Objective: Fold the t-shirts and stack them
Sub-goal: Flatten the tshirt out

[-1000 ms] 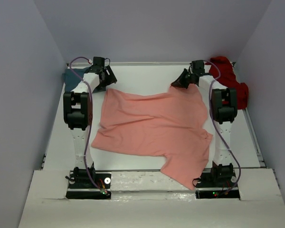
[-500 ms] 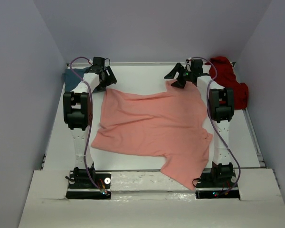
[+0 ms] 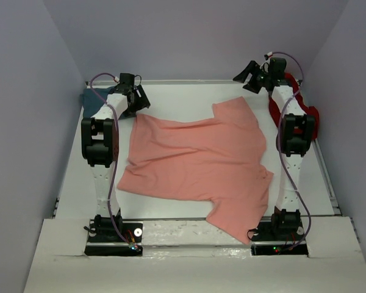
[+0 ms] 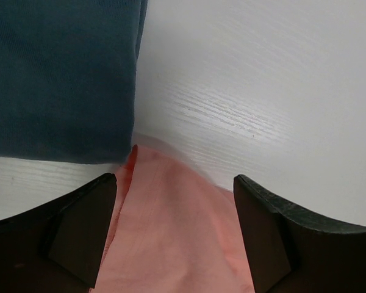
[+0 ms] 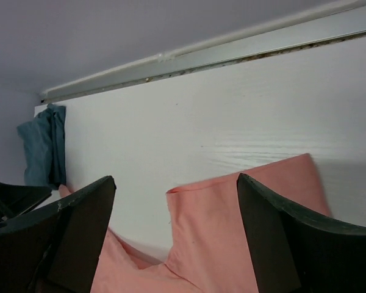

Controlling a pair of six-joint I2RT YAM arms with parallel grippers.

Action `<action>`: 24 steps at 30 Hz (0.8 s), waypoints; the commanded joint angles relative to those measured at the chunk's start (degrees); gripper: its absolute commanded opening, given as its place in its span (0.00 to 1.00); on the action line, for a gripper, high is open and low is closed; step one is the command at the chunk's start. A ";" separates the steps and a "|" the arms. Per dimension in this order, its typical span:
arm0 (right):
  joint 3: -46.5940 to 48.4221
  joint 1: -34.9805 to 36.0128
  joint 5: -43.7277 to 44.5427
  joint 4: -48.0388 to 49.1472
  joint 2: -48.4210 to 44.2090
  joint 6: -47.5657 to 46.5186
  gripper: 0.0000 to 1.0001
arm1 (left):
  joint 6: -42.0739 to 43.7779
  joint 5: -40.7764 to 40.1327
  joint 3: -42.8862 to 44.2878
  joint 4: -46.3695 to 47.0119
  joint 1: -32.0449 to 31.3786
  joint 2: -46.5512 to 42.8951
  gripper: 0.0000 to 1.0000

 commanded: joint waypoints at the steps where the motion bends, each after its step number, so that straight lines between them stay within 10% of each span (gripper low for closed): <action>1: 3.55 0.07 6.76 -7.31 1.62 -7.39 0.86 | 1.33 1.16 0.16 -0.81 0.25 -3.72 0.87; 24: 0.37 -0.46 21.27 -12.24 3.55 -11.97 0.79 | 2.29 1.34 1.48 -3.27 0.86 -5.30 0.87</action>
